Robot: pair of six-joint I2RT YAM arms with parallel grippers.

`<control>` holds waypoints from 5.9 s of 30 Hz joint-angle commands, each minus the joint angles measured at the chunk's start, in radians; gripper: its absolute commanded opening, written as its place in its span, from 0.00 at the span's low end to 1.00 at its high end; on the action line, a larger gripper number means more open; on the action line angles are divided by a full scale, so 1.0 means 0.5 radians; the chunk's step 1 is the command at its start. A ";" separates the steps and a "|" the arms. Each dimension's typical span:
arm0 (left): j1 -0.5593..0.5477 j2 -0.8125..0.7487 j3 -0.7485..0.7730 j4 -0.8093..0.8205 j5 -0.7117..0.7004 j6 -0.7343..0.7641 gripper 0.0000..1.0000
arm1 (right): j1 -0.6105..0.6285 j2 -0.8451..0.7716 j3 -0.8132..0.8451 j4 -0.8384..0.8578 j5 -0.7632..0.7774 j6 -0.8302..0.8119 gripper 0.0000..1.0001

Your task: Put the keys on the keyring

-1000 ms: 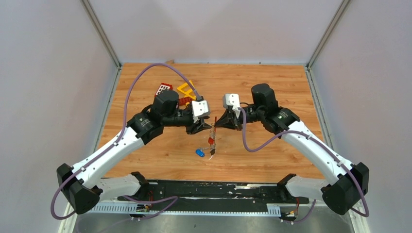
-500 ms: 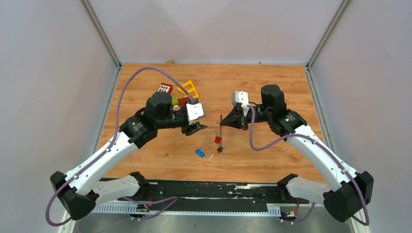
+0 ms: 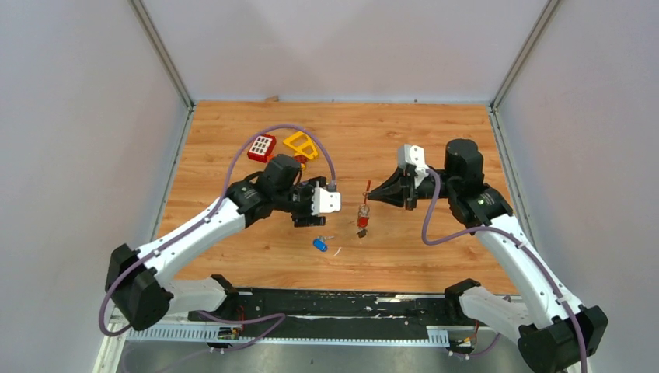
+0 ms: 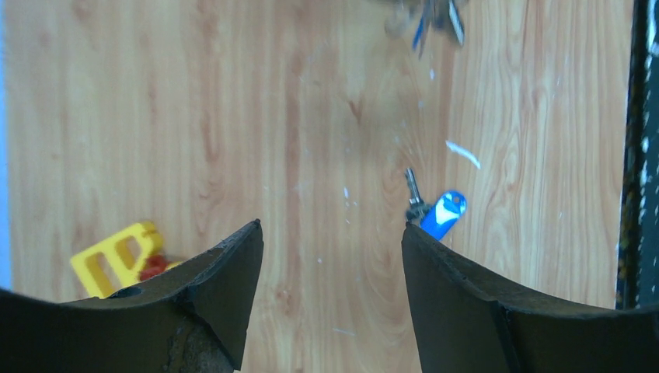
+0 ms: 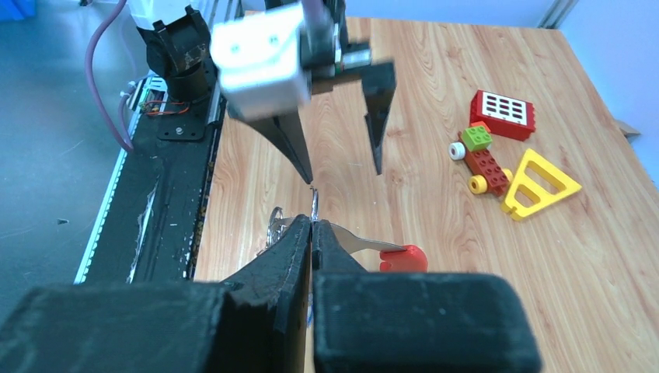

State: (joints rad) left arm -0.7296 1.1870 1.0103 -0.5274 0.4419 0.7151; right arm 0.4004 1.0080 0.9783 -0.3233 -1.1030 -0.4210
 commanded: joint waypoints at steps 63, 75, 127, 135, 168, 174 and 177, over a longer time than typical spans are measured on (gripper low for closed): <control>-0.012 0.958 -0.079 -0.046 -0.092 -0.363 0.35 | -0.275 -0.192 -0.046 -0.280 -0.142 -0.184 0.00; -0.013 0.955 -0.079 -0.066 -0.092 -0.350 0.26 | -0.276 -0.177 -0.047 -0.285 -0.151 -0.186 0.00; -0.010 0.027 0.559 0.030 0.704 -1.157 0.00 | 0.469 -0.045 0.139 -0.129 0.713 -0.507 0.00; -0.010 0.049 0.496 0.059 0.715 -1.223 0.00 | 0.608 -0.098 0.047 -0.071 0.970 -0.554 0.00; -0.010 0.057 0.463 0.168 0.618 -1.188 0.00 | 0.630 -0.134 -0.013 -0.087 0.931 -0.597 0.00; -0.010 0.054 0.454 0.168 0.578 -1.183 0.00 | 0.630 -0.162 -0.027 -0.090 0.911 -0.611 0.00; -0.010 0.058 0.463 0.169 0.574 -1.184 0.00 | 0.629 -0.160 -0.029 -0.099 0.900 -0.620 0.00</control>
State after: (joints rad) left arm -0.7326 1.2407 1.2377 -0.4801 0.7452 0.1177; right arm 0.7067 0.9558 0.9615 -0.4103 -0.6254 -0.7101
